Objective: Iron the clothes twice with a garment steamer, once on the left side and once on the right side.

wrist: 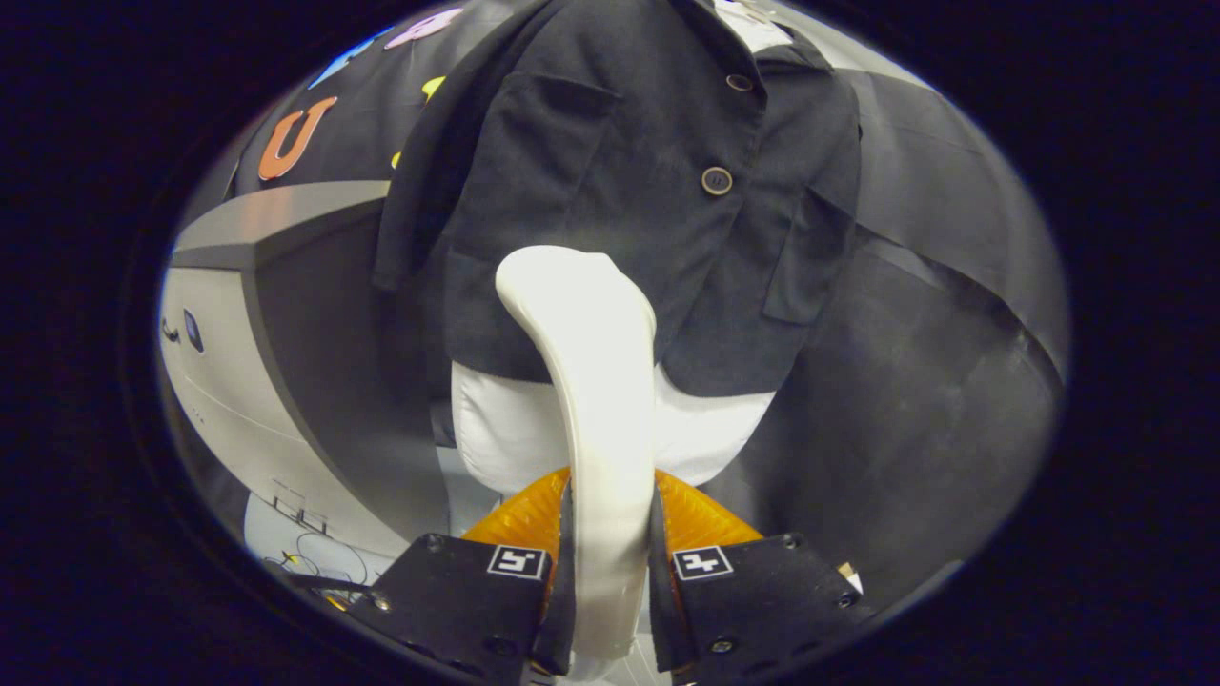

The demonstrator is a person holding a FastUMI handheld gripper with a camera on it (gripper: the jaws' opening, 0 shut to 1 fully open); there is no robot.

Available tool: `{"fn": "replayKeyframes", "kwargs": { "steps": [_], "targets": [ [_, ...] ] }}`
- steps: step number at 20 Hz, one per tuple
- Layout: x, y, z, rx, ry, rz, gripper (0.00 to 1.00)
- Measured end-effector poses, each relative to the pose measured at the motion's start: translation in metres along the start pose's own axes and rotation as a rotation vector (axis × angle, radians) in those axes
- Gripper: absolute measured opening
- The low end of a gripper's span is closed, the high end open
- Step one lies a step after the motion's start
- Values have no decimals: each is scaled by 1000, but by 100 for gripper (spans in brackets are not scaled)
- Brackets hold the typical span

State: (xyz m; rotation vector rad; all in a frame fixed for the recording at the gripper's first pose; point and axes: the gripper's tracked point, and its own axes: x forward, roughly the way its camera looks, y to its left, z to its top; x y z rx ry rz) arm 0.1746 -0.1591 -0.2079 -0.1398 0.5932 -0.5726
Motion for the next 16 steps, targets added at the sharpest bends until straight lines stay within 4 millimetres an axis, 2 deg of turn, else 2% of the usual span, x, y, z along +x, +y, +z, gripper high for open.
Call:
{"fn": "replayKeyframes", "kwargs": {
  "steps": [4,7,11,16],
  "targets": [
    [2,4,-21,5,43,7,35],
    [-9,3,-25,51,47,7,35],
    [-38,-13,-14,124,-9,-8,35],
    [-87,-58,14,228,-86,-84,35]
  ]
}}
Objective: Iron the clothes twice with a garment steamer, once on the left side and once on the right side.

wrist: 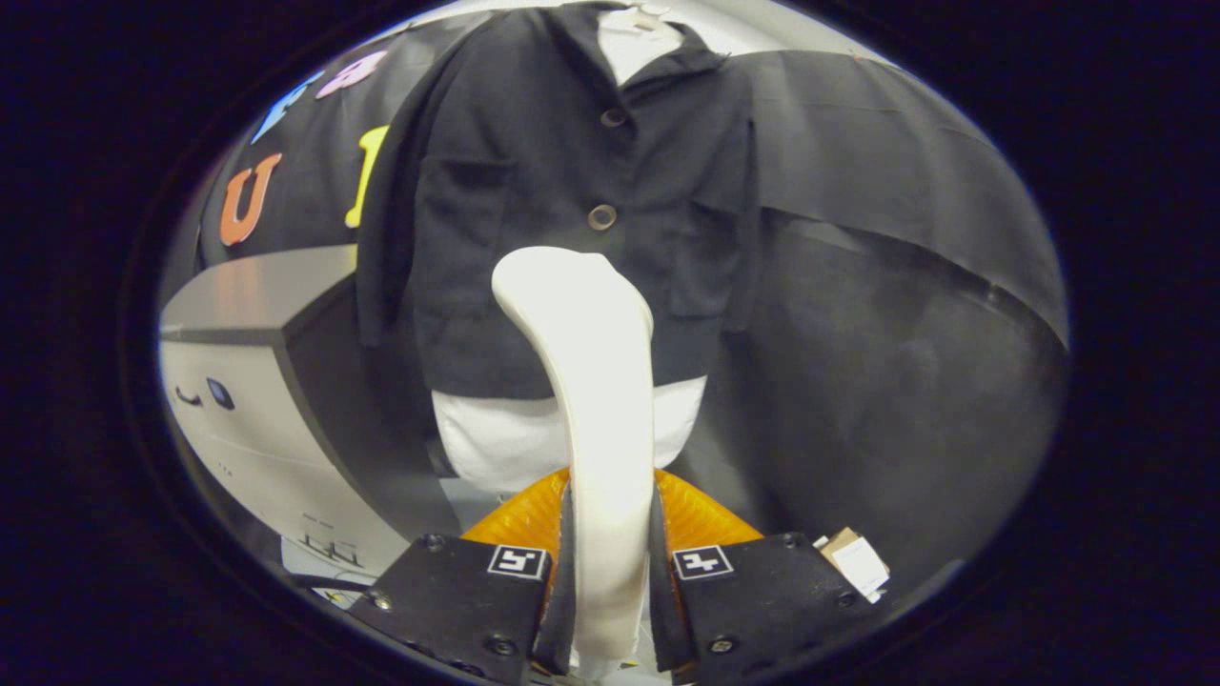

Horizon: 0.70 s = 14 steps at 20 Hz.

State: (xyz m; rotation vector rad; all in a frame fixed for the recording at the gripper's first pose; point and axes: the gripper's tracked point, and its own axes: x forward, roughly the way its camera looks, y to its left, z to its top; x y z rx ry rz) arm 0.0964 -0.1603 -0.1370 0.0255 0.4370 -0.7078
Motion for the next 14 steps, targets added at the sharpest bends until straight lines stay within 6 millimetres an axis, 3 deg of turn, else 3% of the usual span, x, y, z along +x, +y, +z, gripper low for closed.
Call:
{"fn": "replayKeyframes", "kwargs": {
  "steps": [3,8,11,14],
  "targets": [
    [-26,-28,28,45,-56,-61,35],
    [-66,-59,69,79,-125,-132,35],
    [-85,-66,97,94,-182,-158,35],
    [-97,-75,139,109,-267,-159,35]
  ]
}}
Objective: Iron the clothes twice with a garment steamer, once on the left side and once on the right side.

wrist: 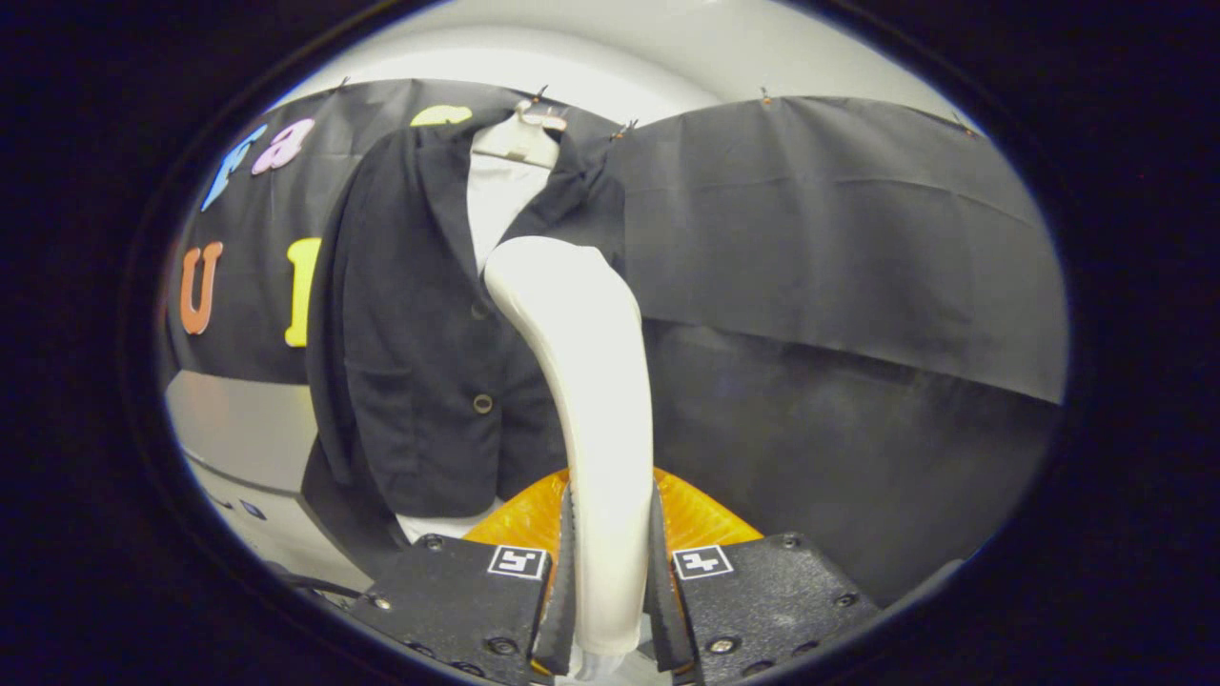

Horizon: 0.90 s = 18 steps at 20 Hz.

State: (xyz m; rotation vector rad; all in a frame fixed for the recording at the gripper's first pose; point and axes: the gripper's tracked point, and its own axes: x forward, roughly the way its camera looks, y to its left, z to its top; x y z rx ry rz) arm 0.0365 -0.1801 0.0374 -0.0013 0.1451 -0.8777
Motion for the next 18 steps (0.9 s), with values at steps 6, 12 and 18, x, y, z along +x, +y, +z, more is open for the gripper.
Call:
{"fn": "replayKeyframes", "kwargs": {
  "steps": [6,12,18],
  "targets": [
    [38,-15,71,41,-101,51,35],
    [93,-33,128,71,-176,95,35],
    [126,-30,164,86,-225,164,35]
  ]
}}
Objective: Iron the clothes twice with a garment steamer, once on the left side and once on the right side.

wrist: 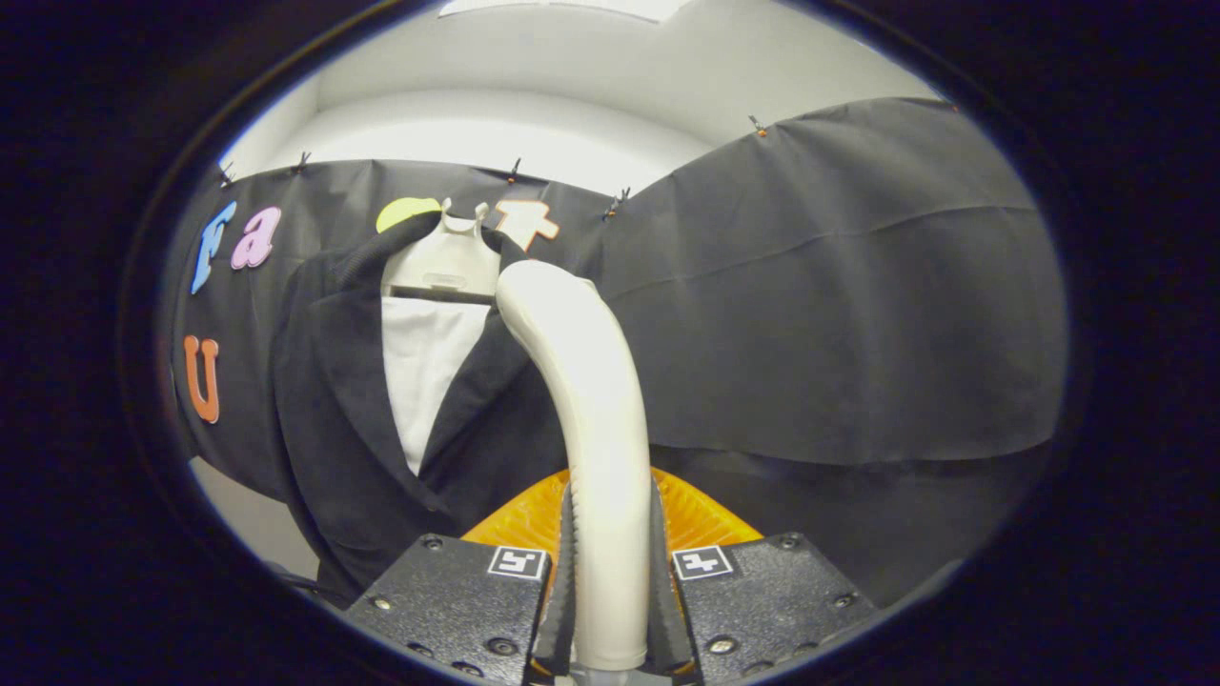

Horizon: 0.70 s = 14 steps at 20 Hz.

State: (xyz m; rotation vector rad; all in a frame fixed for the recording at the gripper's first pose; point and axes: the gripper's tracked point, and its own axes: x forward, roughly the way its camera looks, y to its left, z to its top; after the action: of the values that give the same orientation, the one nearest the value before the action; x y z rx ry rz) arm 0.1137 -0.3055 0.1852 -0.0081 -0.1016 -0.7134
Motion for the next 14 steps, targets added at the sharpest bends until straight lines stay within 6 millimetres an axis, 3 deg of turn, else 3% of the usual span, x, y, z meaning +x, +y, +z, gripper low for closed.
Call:
{"fn": "replayKeyframes", "kwargs": {
  "steps": [9,14],
  "targets": [
    [34,-1,74,-15,-164,-9,35],
    [60,24,64,-64,-135,5,35]
  ]
}}
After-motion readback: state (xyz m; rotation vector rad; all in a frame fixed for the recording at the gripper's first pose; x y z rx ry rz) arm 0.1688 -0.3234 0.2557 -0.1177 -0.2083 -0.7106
